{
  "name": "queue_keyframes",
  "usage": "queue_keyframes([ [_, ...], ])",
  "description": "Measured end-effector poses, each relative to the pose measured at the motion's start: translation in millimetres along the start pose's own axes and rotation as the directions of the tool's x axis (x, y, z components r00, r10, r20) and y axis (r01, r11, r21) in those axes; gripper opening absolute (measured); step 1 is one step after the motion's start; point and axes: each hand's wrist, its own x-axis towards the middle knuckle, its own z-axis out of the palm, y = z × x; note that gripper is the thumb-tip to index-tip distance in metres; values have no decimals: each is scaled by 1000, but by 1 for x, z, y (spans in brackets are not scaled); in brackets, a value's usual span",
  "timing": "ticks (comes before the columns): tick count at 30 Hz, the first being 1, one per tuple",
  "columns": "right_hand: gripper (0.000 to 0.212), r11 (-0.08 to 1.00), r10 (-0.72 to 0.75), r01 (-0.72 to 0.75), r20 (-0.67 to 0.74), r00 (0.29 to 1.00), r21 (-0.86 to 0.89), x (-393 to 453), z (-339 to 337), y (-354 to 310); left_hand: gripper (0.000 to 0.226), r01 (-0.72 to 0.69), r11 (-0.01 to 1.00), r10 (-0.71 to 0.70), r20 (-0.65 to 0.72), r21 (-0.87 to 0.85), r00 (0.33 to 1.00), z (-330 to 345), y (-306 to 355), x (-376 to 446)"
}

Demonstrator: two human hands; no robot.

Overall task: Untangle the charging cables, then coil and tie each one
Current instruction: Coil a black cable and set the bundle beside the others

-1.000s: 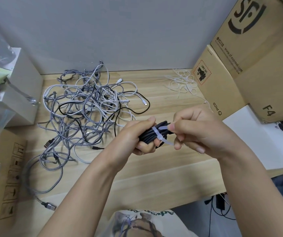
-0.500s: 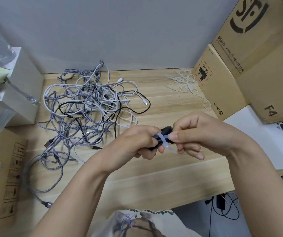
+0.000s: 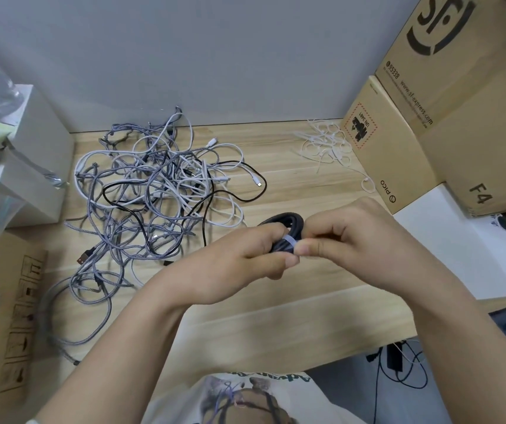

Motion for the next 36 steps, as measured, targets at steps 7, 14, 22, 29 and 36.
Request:
queue_keyframes([
  [7,27,919,94,-22,-165,982,393,-4,19,5,18,-23,995,13,-105,-97,994,2,0,1],
  [14,23,610,240,-96,-68,968,787,-9,16,1,32,-26,951,-8,-109,-307,994,-2,0,-2],
  [22,19,646,207,-62,-96,974,761,-9,11,4,21,-47,949,-18,-201,-312,979,0,8,-2],
  [29,20,703,108,-44,-45,993,710,-7,8,3,12,-56,934,16,-118,-352,993,-2,10,-4],
  [36,21,772,50,25,-100,994,635,-8,12,-1,25,-50,944,15,-107,-327,994,-2,5,-5],
])
